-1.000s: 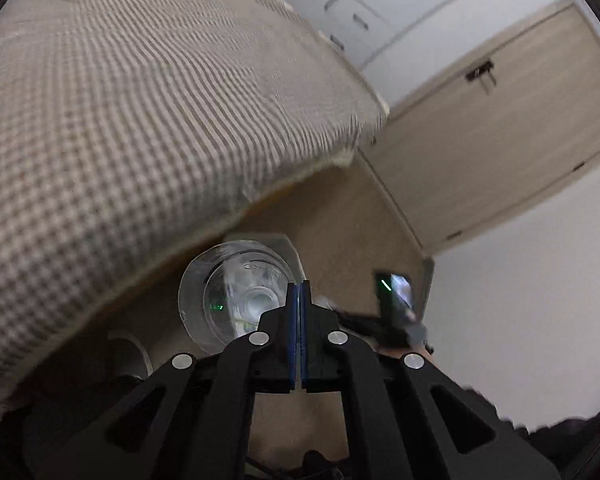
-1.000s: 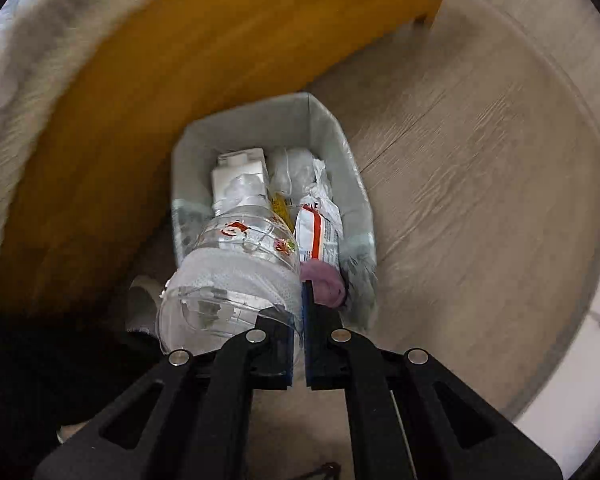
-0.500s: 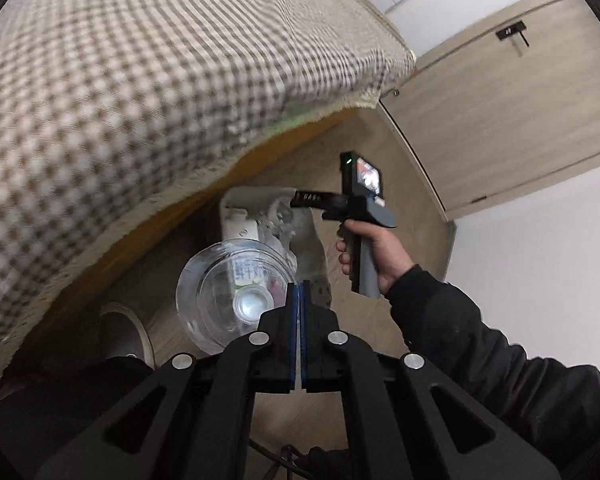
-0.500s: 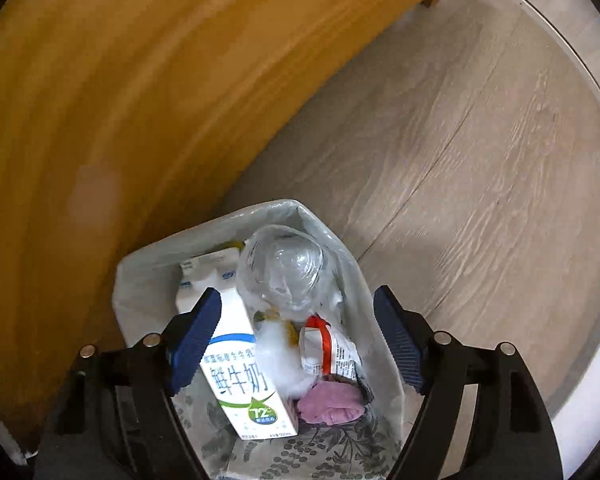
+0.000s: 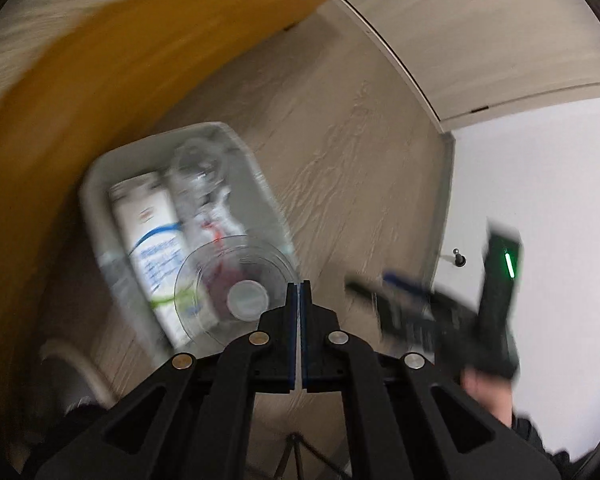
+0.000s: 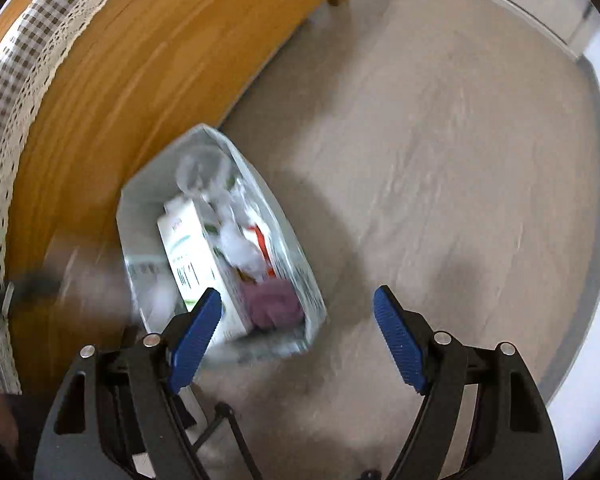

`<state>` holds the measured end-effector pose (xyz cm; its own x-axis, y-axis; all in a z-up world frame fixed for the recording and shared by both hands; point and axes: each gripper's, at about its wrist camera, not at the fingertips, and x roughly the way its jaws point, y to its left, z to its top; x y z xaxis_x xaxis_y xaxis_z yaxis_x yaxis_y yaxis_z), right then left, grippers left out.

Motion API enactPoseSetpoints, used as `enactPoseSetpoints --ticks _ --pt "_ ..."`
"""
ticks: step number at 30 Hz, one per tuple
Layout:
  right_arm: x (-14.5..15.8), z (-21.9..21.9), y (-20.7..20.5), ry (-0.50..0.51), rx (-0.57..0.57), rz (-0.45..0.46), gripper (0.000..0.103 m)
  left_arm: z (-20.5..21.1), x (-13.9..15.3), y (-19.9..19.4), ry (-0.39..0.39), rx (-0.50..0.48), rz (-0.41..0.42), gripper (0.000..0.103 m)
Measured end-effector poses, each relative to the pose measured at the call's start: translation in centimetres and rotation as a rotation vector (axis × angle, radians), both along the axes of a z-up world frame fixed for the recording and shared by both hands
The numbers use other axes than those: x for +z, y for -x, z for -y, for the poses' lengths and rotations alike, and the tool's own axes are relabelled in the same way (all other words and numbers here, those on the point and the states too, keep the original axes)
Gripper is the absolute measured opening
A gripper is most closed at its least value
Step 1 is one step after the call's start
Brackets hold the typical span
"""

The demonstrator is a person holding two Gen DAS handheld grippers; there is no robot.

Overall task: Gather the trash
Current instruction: 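Carry both clear bottles to the wastebasket and open both tools, then return to the bed and grasp the blue bottle cap with the left tool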

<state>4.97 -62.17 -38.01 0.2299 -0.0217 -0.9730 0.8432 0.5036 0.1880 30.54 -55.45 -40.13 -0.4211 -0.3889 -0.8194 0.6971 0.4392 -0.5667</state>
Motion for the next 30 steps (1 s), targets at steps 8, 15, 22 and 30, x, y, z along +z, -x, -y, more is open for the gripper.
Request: enactPoseSetpoints --ticks 8,15,22,30 --pt "-3.0 -2.0 1.3 -0.068 0.015 -0.066 0.075 -1.2 -9.3 0.0 -0.226 0.094 -0.100 0.069" --pt "-2.8 -3.0 -2.0 -0.054 0.091 -0.051 0.075 -3.4 -5.9 -0.2 -0.201 0.044 0.011 0.069" --pt "-1.0 -4.2 -3.4 -0.027 0.128 -0.054 0.075 -5.7 -2.0 -0.7 -0.149 0.037 0.126 0.069" --pt "2.5 -5.1 -4.0 0.056 0.148 -0.065 0.075 -10.4 6.6 -3.6 0.028 0.215 0.203 0.069"
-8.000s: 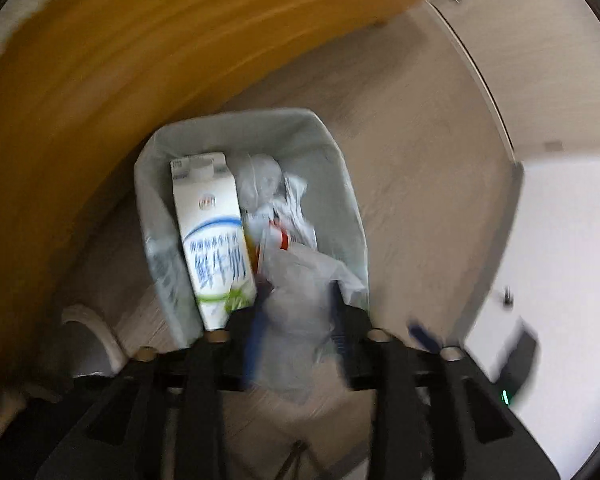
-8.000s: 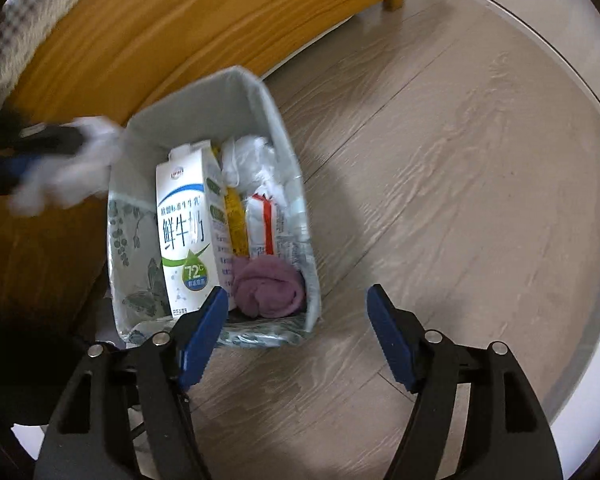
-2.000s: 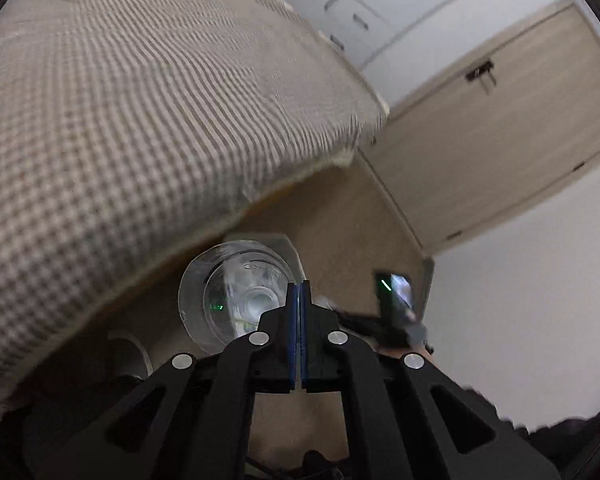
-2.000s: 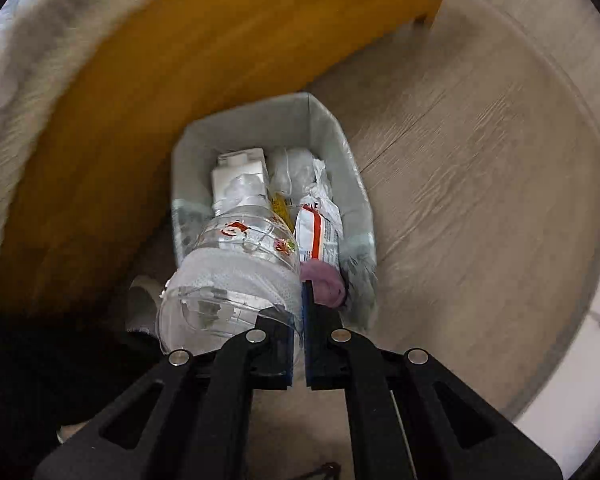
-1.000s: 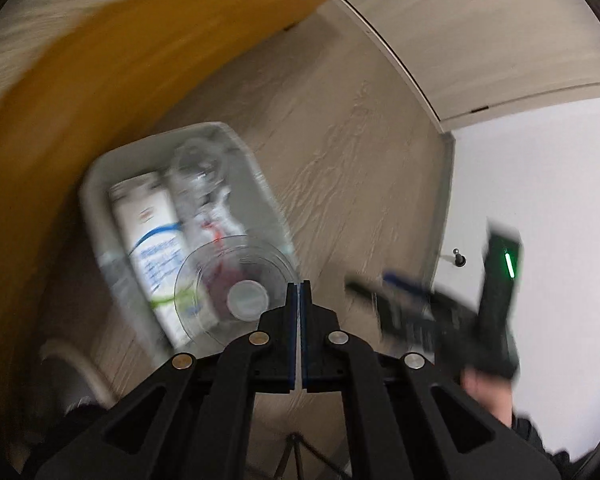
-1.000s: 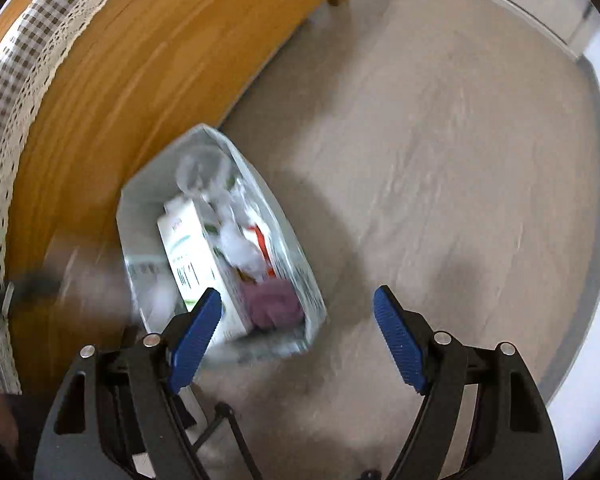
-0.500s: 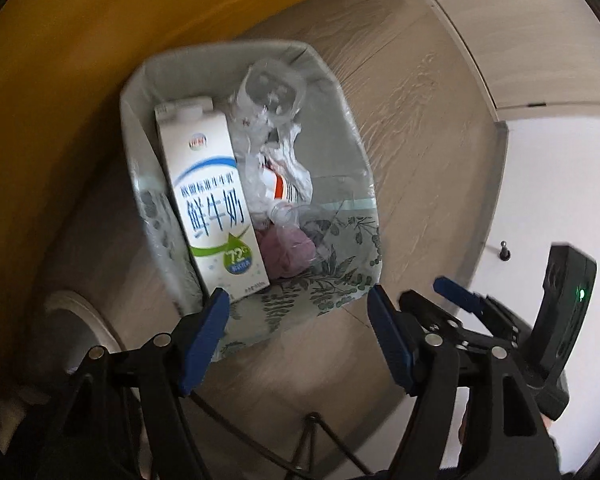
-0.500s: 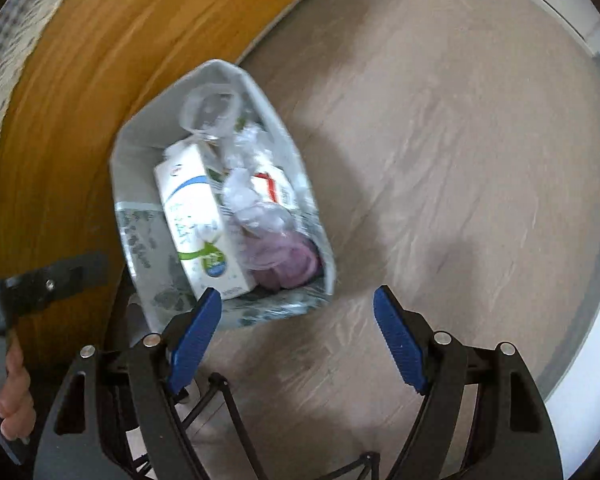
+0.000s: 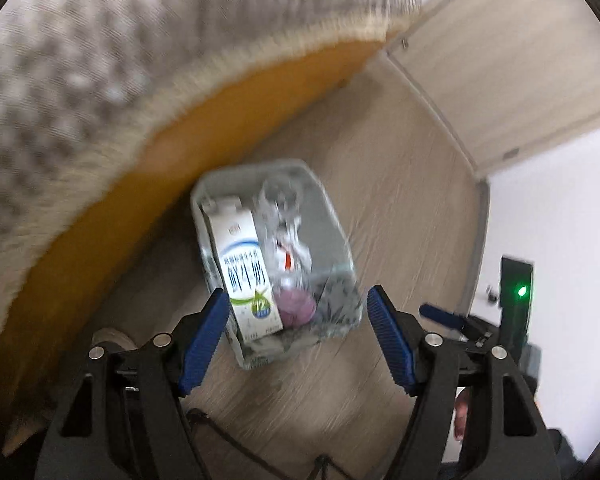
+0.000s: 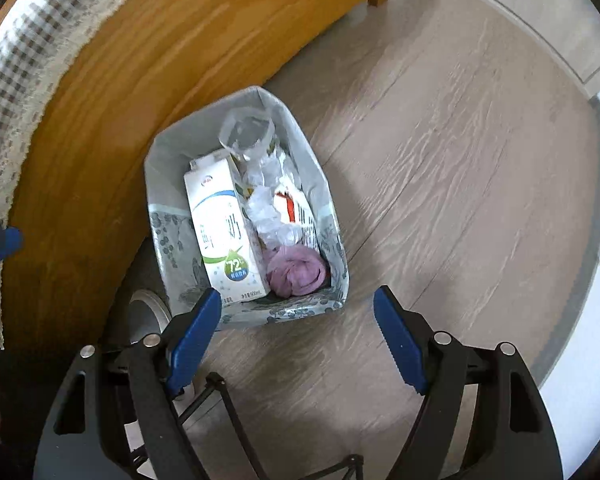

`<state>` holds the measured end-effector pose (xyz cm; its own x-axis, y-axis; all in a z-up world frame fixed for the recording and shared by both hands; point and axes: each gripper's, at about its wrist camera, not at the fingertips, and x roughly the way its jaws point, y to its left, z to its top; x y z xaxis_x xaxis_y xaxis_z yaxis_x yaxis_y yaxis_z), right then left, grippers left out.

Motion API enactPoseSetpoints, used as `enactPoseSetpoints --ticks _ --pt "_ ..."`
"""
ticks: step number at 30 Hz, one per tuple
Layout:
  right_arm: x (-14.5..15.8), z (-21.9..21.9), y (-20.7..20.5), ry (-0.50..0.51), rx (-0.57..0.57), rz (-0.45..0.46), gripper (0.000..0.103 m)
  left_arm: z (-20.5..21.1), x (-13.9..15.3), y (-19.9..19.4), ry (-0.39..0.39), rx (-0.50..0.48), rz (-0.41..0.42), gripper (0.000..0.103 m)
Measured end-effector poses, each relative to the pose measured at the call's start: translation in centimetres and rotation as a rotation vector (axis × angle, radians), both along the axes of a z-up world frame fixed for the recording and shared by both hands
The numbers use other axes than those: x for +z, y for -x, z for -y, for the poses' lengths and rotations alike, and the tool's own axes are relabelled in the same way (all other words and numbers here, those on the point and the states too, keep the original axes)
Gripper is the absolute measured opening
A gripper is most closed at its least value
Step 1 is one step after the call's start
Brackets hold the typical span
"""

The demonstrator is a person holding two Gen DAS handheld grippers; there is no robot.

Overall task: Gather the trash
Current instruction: 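Return to the bed and grasp the blue bottle cap with the left tool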

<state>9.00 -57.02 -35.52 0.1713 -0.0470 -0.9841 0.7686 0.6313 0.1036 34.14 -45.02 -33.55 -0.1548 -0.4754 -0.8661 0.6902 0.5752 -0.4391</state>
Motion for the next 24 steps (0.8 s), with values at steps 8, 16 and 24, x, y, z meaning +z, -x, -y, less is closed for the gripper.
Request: enactPoseSetpoints --ticks 8,16,24 --pt "9.4 -2.8 -4.0 0.196 0.093 0.094 0.075 -7.0 11.1 -1.2 0.201 0.095 0.153 0.069" --pt "18.2 -9.2 -12.1 0.371 0.322 0.288 0.075 -18.8 18.6 -4.1 0.304 0.262 0.339 0.069" --pt "22.7 -15.6 -20.2 0.421 0.518 0.402 0.075 -30.1 17.0 -15.9 0.127 0.592 0.378 0.078"
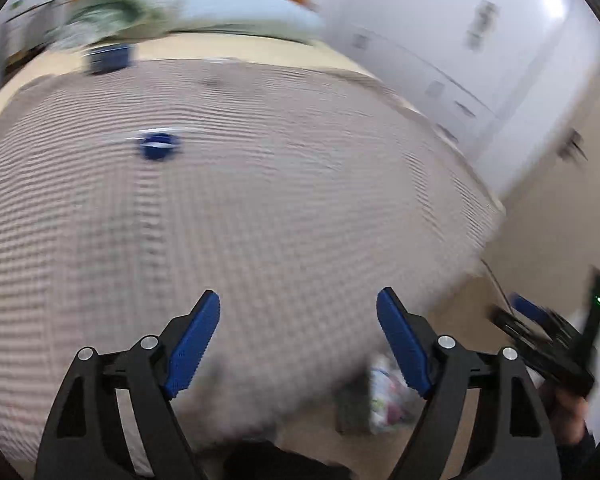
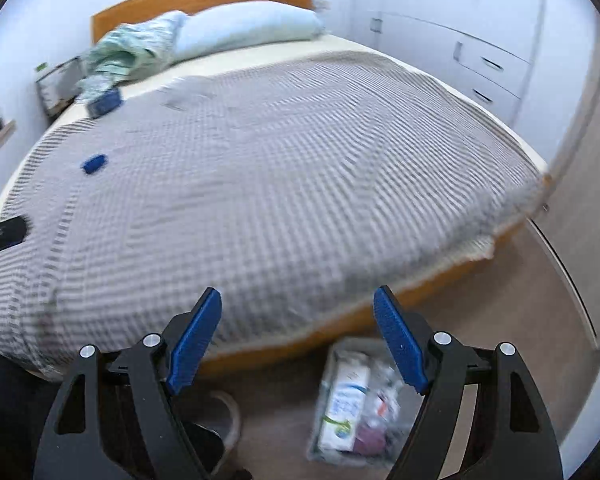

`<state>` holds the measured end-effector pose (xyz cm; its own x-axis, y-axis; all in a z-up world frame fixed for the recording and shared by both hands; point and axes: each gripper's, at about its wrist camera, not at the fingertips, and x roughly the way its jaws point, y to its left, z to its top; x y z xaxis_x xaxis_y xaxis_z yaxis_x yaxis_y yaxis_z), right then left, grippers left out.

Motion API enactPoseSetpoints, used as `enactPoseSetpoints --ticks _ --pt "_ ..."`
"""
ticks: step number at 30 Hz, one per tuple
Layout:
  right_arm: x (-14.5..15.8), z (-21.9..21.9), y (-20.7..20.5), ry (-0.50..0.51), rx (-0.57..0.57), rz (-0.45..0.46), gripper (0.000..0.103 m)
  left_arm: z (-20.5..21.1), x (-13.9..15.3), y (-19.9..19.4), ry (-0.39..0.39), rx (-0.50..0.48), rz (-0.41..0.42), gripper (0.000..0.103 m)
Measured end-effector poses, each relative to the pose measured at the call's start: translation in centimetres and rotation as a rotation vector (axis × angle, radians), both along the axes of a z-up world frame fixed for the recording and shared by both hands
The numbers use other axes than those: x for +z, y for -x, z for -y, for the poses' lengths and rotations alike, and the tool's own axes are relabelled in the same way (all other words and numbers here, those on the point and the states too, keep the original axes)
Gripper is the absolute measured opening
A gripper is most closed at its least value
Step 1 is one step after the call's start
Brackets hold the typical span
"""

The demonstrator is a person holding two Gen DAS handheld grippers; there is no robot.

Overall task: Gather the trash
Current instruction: 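Return to the bed and grasp the blue bottle cap with the left tool, then carry the blue cap to the wastebasket and open the left tool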

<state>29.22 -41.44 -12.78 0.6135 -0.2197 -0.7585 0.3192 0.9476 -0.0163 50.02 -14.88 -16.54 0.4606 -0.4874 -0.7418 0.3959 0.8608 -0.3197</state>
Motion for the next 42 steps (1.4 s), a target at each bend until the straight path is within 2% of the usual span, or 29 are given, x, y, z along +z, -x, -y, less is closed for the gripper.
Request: enactPoseSetpoints --ticks 3,6,9,13,14,15,16,17,22,25,28,30,33,34,35,36,37,39,40,42 --pt "0.5 -1.7 -2.2 -0.010 0.048 0.013 0.075 -2.1 -1.3 -5.7 -0.103 0.124 0.020 0.079" --pt "0.7 -2.0 -3.5 -0.026 0.073 0.029 0.075 -2.9 -3.6 -12.1 -0.203 0.211 -0.020 0.079" --pt "1.4 -2.8 -5.7 -0.009 0.113 0.035 0.075 -2.4 -4.8 -16.9 -0.201 0.247 -0.033 0.079" --pt "1.8 -3.5 -9.3 0.036 0.182 0.020 0.075 -0.1 -7.4 -21.9 -0.263 0.268 -0.057 0.078" --pt "1.8 -3.9 -10.4 0.050 0.201 0.022 0.075 0.0 -7.7 -22.2 -0.249 0.250 -0.052 0.075" --pt "1.8 -4.1 -11.3 0.059 0.218 0.026 0.075 0.1 -7.9 -22.4 -0.242 0.220 -0.040 0.050" --pt "1.6 -4.6 -13.0 0.066 0.253 0.026 0.075 -0.1 -8.0 -22.1 -0.245 0.200 -0.020 0.048" --pt "1.4 -5.0 -14.1 0.068 0.278 0.022 0.075 -0.9 -7.7 -21.3 -0.236 0.206 -0.005 0.049" --pt "-0.1 -10.1 -22.8 0.119 0.518 -0.028 0.075 -7.9 -5.2 -15.4 -0.050 0.254 0.017 0.049" --pt "-1.9 -14.6 -29.4 0.139 0.696 -0.081 0.075 -12.5 -4.7 -14.4 -0.015 0.328 0.025 0.049" --pt "-3.7 -19.9 -34.9 0.258 0.875 -0.138 0.075 -15.6 -4.4 -14.7 0.033 0.360 0.033 0.049" --pt "-5.4 -22.4 -37.5 0.324 0.936 -0.191 0.075 -16.5 -4.7 -14.6 0.024 0.400 0.038 0.049" --pt "-7.8 -24.0 -40.5 0.256 0.964 -0.275 0.075 -17.9 -5.2 -15.2 0.018 0.413 0.024 0.049" --pt "-8.7 -24.0 -41.5 0.220 0.938 -0.298 0.068 -18.3 -5.3 -15.2 0.026 0.412 0.019 0.049" --pt "-9.1 -23.4 -42.2 0.108 0.920 -0.306 0.059 -18.7 -5.4 -15.2 0.031 0.413 0.017 0.049" --pt "-9.0 -22.6 -42.6 0.012 0.880 -0.290 0.036 -19.3 -5.5 -15.2 0.038 0.418 0.016 0.049" --pt "-8.7 -21.7 -42.6 -0.010 0.820 -0.265 0.015 -19.9 -5.6 -15.0 0.050 0.421 0.011 0.049" --pt "-8.2 -20.2 -41.9 -0.053 0.747 -0.244 0.005 -21.0 -6.2 -15.2 0.097 0.416 -0.026 0.049" --pt "-7.4 -19.0 -40.7 -0.072 0.688 -0.207 0.005 -21.4 -6.5 -15.3 0.118 0.420 -0.042 0.049" --pt "-5.8 -16.0 -37.5 -0.185 0.589 -0.137 0.005 -22.2 -6.9 -15.4 0.167 0.431 -0.075 0.049"
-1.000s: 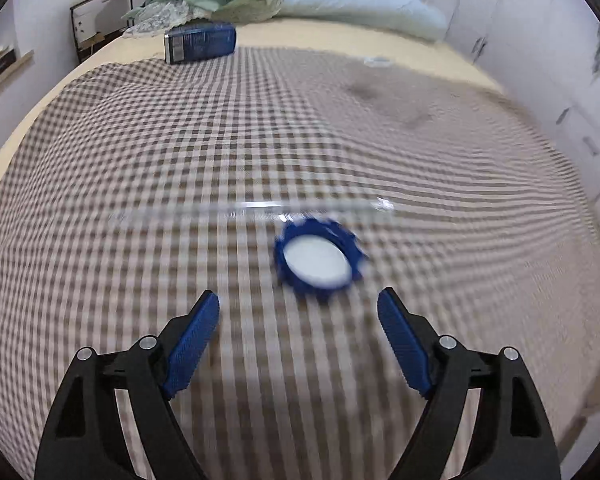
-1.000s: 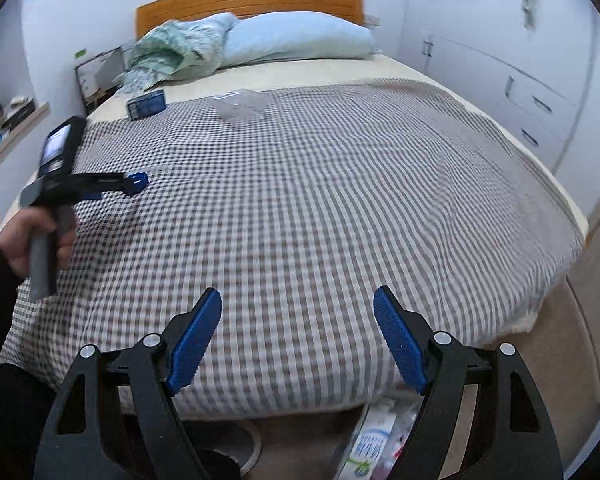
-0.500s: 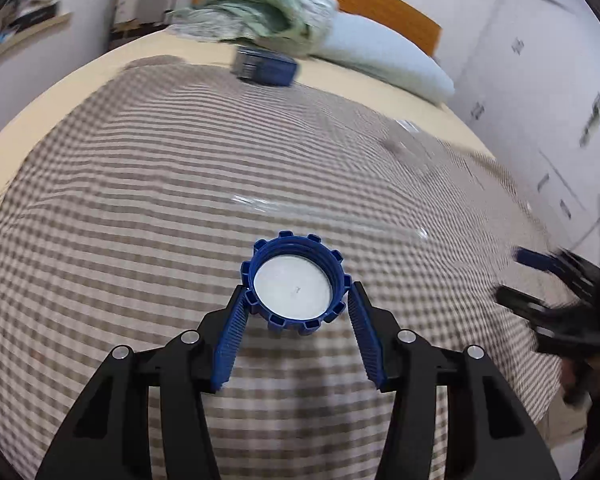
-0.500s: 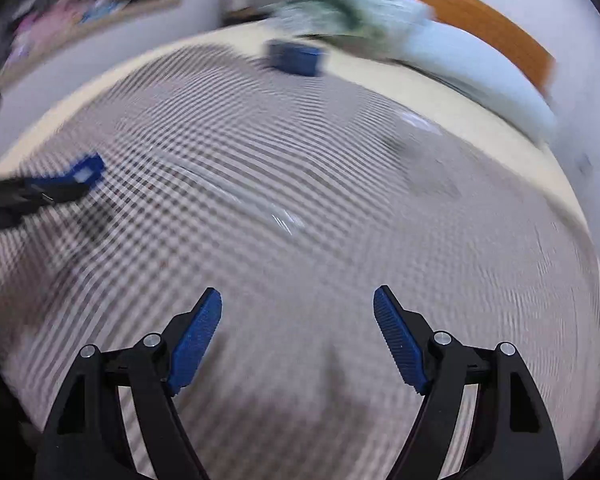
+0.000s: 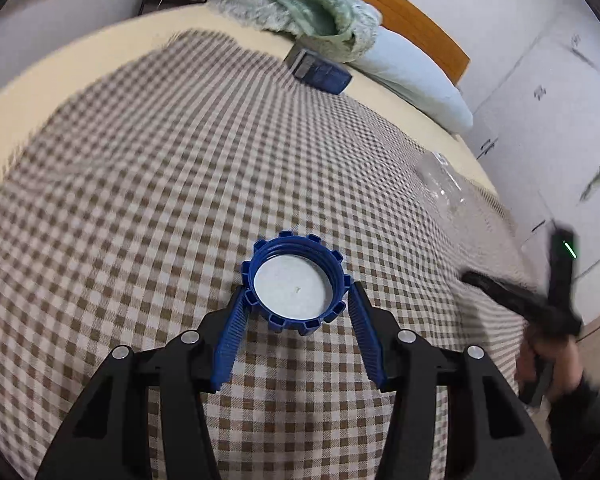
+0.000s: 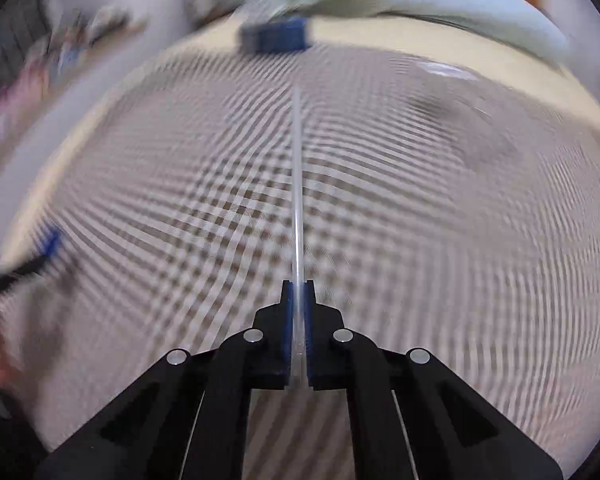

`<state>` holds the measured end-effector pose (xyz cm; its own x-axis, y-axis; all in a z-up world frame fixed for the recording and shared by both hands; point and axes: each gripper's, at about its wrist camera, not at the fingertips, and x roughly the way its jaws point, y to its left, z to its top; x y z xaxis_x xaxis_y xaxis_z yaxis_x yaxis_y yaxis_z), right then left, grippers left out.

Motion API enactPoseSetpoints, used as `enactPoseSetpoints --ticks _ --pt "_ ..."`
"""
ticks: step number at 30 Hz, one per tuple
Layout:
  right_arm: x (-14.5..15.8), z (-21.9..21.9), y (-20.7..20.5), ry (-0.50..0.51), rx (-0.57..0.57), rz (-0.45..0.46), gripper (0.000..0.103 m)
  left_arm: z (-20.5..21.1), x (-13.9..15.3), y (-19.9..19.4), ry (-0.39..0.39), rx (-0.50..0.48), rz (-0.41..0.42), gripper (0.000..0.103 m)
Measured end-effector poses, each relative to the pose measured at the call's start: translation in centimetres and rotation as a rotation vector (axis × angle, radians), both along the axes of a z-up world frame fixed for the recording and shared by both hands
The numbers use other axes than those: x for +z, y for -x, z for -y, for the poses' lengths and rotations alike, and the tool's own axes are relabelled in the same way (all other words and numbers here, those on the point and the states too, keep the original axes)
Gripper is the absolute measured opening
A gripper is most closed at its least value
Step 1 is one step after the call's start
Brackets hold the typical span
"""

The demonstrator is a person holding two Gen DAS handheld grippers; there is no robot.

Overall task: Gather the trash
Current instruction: 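Carry the blue cap to the wastebasket and open the left tool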

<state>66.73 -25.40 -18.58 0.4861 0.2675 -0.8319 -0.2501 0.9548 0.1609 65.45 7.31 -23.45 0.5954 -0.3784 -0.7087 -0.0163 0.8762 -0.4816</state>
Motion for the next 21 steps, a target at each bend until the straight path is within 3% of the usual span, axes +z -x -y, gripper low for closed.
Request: enactPoseSetpoints --ticks 5,9,11,14,17,21 --pt "3.8 10.0 13.2 -0.144 -0.339 0.057 0.005 2.8 2.9 2.0 -0.008 -0.067 0.083 0.049" --pt "4.9 18.5 27.7 -0.121 -0.597 0.049 0.005 9.1 6.0 5.3 -0.042 -0.205 0.157 0.049" --pt "4.1 21.9 34.5 -0.124 -0.700 0.024 0.005 13.0 6.9 7.9 -0.011 -0.300 0.167 0.049" --pt "0.9 25.4 44.7 -0.117 -0.863 -0.095 0.005 21.0 7.1 14.7 -0.026 -0.491 0.174 0.049" --pt "-5.1 26.4 53.1 -0.156 -1.000 -0.266 0.005 26.1 6.1 19.6 0.023 -0.622 0.130 0.049" --pt "-12.7 24.9 56.7 -0.190 -0.998 -0.458 0.005 30.8 3.4 25.2 0.052 -0.745 0.004 0.049"
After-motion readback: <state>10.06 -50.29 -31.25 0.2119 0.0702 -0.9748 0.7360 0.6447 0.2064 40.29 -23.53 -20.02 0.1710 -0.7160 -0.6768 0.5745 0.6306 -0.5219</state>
